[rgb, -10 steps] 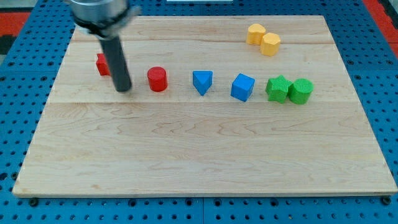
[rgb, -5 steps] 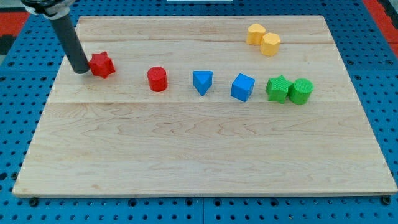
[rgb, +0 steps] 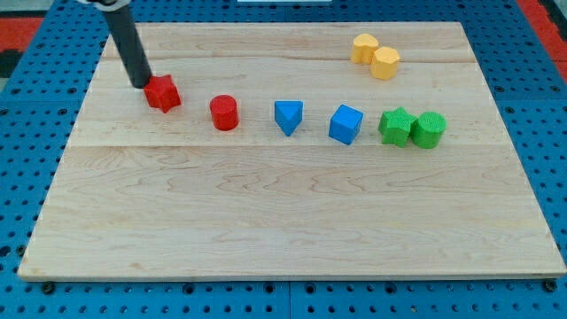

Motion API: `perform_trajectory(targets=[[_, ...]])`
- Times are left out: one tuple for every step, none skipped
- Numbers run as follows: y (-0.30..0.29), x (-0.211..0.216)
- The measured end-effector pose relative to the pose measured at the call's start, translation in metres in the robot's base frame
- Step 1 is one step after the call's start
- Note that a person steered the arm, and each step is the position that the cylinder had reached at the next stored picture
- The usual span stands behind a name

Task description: Move the red star to the left of the red circle

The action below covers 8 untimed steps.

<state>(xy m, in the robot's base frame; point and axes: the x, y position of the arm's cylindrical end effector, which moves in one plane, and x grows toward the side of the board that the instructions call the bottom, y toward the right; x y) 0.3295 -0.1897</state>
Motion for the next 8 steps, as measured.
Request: perform_trajectory(targets=[[0.019, 0.011], [0.008, 0.031], [-0.001, 0.040], [-0.012, 0.024], [0.017, 0.017], [0.056, 0.017], [0.054, 0.017], [0.048, 0.027]])
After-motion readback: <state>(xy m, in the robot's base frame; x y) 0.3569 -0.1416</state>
